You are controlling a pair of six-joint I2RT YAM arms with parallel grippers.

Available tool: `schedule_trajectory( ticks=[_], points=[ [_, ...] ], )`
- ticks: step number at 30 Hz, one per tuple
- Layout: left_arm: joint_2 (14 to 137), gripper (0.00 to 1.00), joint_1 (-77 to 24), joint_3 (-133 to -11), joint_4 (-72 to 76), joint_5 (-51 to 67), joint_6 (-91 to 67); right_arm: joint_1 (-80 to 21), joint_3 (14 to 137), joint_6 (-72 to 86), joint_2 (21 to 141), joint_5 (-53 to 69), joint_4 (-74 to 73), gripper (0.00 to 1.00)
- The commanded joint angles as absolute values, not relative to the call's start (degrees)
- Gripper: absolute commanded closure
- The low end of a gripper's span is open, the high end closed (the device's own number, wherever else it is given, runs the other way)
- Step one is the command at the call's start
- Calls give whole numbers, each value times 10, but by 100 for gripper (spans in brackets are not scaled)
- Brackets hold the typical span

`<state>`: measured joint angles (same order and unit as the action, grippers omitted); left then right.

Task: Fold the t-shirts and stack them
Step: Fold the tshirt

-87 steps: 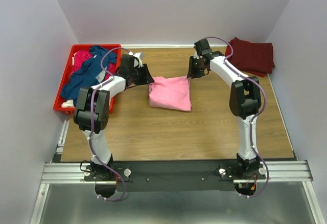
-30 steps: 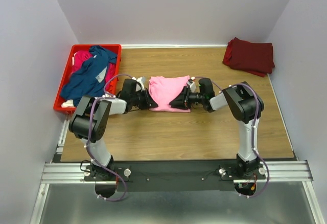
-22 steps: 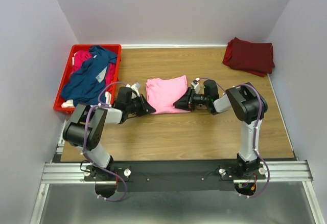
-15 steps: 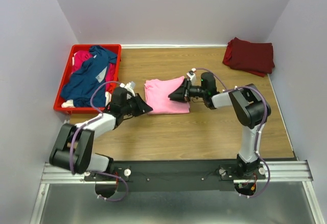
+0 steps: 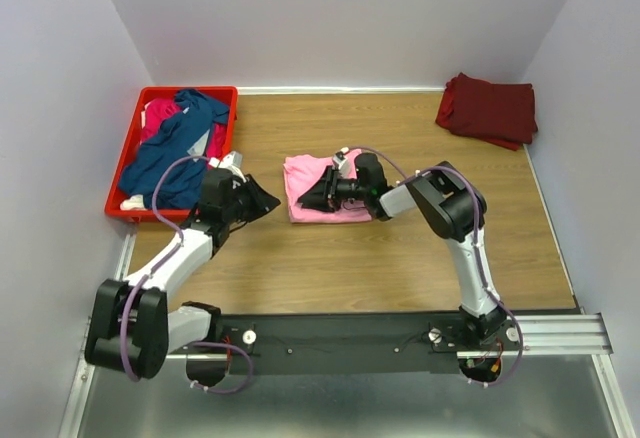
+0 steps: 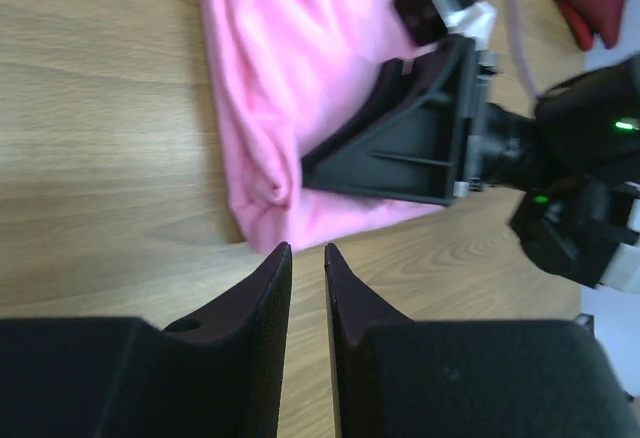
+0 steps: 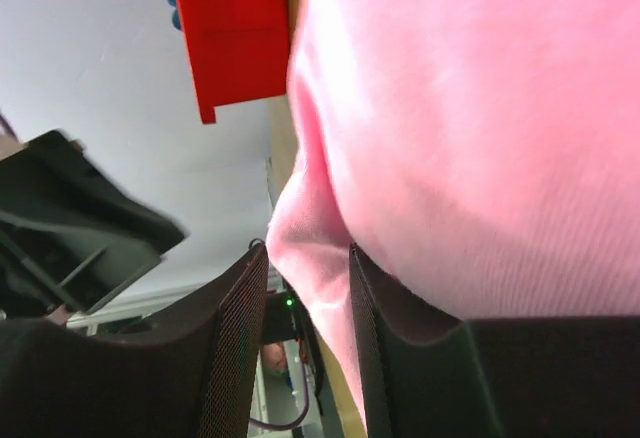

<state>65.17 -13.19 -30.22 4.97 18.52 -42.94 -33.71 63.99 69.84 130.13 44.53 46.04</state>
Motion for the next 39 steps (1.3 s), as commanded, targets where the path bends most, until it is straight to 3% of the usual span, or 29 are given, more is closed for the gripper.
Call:
schedule_trajectory(
  ticks=[1,7,12,23,28,32,39],
  points=[
    [720,72,-123,-343,48,170,-400,-336,619,680,1308,423,434,55],
    [830,72,-124,-432,66,206,-374,-317,656,601,1196,418,332,55],
    [892,69,-151,-500,74,222,-372,-260,686,529,1169,384,239,55],
    [1025,69,-177,-592,49,124,-336,-185,803,497,1276,376,175,56],
    [1075,71,-177,-618,19,93,-328,-168,789,517,1312,367,190,56],
    [1074,75,-171,-608,-12,20,-343,-158,765,516,1330,374,200,56],
    [1014,77,-132,-566,-10,4,-367,-155,748,494,1327,375,200,56]
  ],
)
